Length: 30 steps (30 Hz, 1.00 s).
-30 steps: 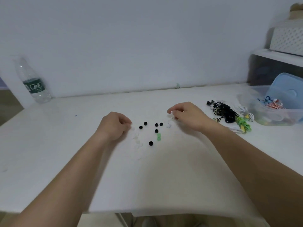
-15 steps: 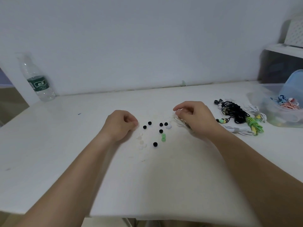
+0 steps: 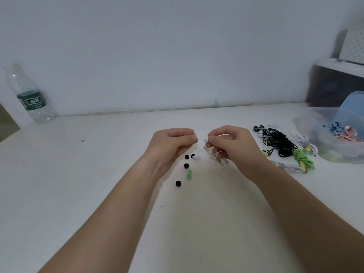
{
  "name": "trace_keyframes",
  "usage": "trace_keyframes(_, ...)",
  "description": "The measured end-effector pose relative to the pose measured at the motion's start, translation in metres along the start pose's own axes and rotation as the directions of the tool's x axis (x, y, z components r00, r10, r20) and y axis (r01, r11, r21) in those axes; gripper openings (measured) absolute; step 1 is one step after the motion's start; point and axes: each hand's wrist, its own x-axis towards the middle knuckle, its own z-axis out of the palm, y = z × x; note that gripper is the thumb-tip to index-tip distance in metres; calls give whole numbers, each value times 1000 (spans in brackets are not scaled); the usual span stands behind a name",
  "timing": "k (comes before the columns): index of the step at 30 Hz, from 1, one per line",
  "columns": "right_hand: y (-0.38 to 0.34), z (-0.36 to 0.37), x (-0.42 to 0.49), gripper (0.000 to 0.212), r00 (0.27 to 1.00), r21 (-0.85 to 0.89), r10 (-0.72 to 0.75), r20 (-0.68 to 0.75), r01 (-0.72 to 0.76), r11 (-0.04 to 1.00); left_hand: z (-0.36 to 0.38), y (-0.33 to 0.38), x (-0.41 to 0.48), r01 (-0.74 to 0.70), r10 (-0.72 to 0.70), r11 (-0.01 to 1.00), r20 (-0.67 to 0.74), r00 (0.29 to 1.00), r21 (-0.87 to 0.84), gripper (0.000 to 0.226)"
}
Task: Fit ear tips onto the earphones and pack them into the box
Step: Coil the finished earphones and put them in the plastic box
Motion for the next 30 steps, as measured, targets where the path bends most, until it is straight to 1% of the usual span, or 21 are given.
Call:
trace_keyframes(2, 0, 0, 0, 7, 1000, 13, 18, 9, -18, 1000, 0, -1, -1, 39, -38, 997, 16, 999, -71, 19)
trace_keyframes(5, 0, 1, 0, 11, 999, 21, 24, 23, -25, 999, -1, -2, -4, 63, -59, 990, 35, 998, -124, 17)
trace_keyframes(7, 0, 1, -1, 20, 999, 20, 10, 54, -11, 1000, -2, -3, -7, 58, -52, 991, 48, 997, -118, 16)
trace_keyframes(9, 1, 1, -2, 26, 997, 16, -9, 78, 8, 1000, -2, -5, -8, 40, -36, 997, 70, 997, -63, 18)
trace_keyframes(11, 0, 0, -3, 21, 997, 13, -10, 75, 9, 1000, -2, -7, -9, 29, -29, 1000, 95, 995, 2, 19)
trace_keyframes(13, -2, -1, -5, 18, 997, 5, -3, 77, 2, 1000, 0, -9, -9, 30, -32, 999, 95, 995, 25, 19)
trace_keyframes(19, -1, -1, -5, 13, 997, 27, 8, 77, -10, 1000, 3, -10, -10, 40, -39, 999, 80, 996, -8, 15)
trace_keyframes(25, -1, -1, -6, 11, 997, 38, -23, 71, 21, 999, 3, -11, -10, 32, -27, 998, 96, 995, -57, 20)
trace_keyframes(30, -1, -2, -7, 11, 996, 42, -42, 84, 39, 998, 4, -9, -11, 42, -32, 994, 100, 995, -102, 18)
